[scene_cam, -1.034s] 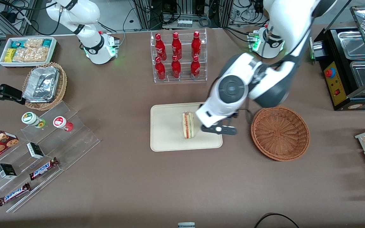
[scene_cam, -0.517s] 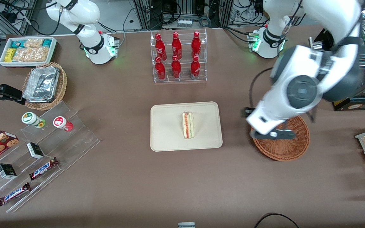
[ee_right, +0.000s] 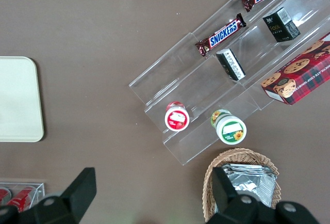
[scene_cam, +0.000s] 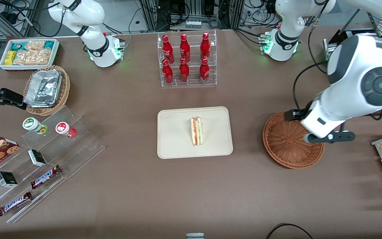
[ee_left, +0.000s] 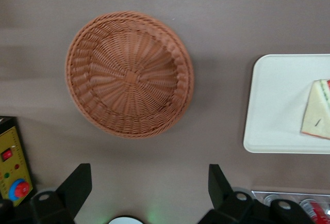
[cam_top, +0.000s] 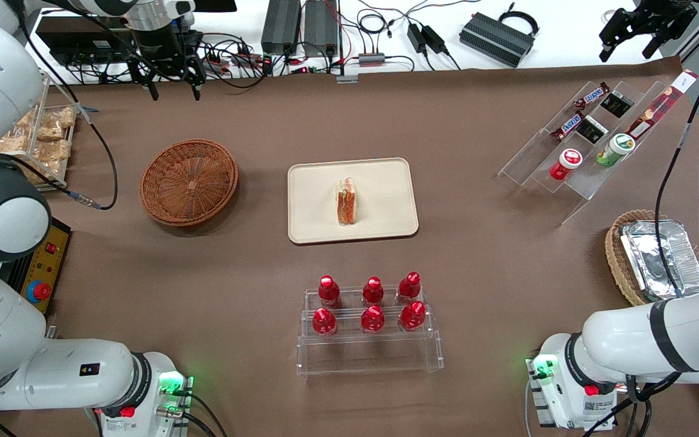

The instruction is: Place sandwich from basket to tray

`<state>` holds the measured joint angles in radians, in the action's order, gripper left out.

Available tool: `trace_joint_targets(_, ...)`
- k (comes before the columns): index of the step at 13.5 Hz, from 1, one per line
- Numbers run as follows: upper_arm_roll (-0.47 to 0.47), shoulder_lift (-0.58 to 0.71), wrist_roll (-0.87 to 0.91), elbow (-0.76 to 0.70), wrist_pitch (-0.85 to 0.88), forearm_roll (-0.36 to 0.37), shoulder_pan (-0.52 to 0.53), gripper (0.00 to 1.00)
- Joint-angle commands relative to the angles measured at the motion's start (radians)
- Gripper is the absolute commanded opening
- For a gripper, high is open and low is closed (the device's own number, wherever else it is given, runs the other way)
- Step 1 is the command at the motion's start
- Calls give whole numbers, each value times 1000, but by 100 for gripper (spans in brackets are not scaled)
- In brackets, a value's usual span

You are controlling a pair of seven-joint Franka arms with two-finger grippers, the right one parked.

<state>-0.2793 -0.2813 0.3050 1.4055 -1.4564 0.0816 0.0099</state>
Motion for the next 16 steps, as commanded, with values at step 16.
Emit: trace_joint_targets(16,253,333,-176,156,219,-51,-57,100)
